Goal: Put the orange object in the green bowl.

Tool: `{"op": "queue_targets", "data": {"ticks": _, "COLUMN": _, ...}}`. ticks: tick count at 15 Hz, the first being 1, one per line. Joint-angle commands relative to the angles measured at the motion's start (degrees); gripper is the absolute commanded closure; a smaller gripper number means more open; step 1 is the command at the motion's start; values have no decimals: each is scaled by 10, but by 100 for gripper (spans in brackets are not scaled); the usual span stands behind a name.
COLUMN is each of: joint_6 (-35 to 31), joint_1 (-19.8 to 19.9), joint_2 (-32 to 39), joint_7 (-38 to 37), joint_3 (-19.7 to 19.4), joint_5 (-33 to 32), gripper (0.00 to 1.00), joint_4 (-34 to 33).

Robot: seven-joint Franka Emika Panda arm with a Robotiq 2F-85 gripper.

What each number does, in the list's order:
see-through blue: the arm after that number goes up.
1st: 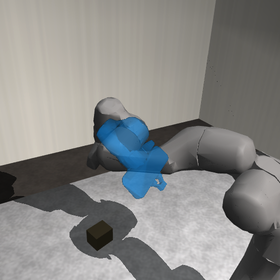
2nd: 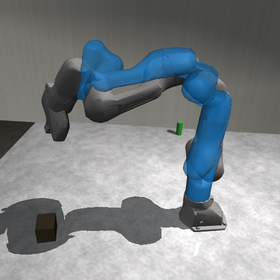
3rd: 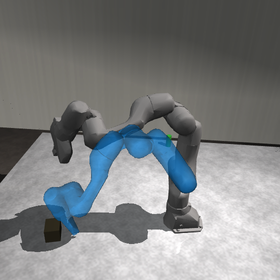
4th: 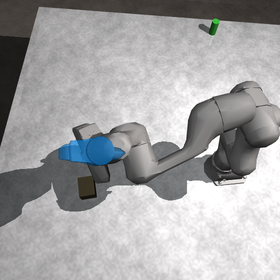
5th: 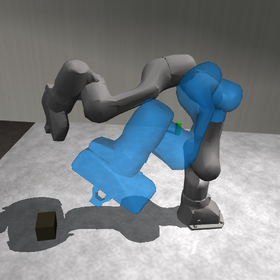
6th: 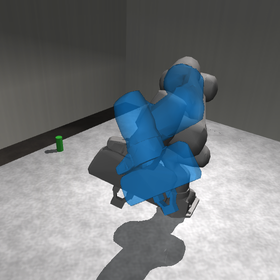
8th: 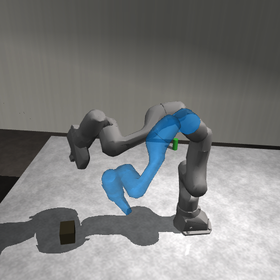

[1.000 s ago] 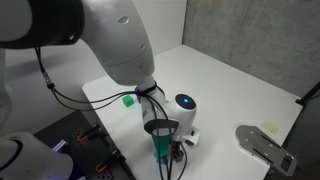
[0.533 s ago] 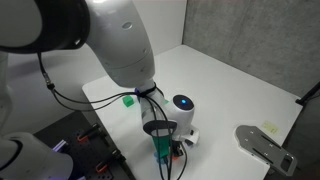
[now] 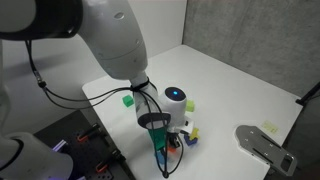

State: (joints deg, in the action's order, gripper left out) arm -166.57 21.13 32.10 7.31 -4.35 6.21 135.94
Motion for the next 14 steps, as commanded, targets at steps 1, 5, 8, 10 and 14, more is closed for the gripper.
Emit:
{"op": "queue_targets", "data": {"ticks": 1, "joint_6": -16, "joint_1": -21, "joint_2": -61, "joint_7": -6, "joint_3": -3, "joint_5": -5, "gripper": 91, "joint_4": 44}}
{"op": "queue_targets", "data": {"ticks": 5, "joint_6": -12, "joint_1": -43, "joint_2": -104, "joint_7": -18, "joint_3": -4, "joint_5": -1, "gripper": 92, "joint_4": 50}}
{"op": "queue_targets", "data": {"ticks": 8, "joint_6": -7, "joint_1": -50, "joint_2": -134, "joint_7": -18, "joint_3": 12, "joint_5": 10, "gripper": 91, "joint_4": 48}}
{"op": "queue_targets", "data": {"ticks": 10, "joint_6": -8, "joint_1": -58, "joint_2": -146, "joint_7": -19, "joint_3": 23, "joint_5": 15, "gripper": 91, "joint_4": 45}}
{"op": "queue_targets", "data": {"ticks": 14, "joint_6": -7, "joint_1": -82, "joint_2": -149, "joint_7": -26, "joint_3": 46, "joint_5": 27, "gripper": 90, "joint_4": 34}}
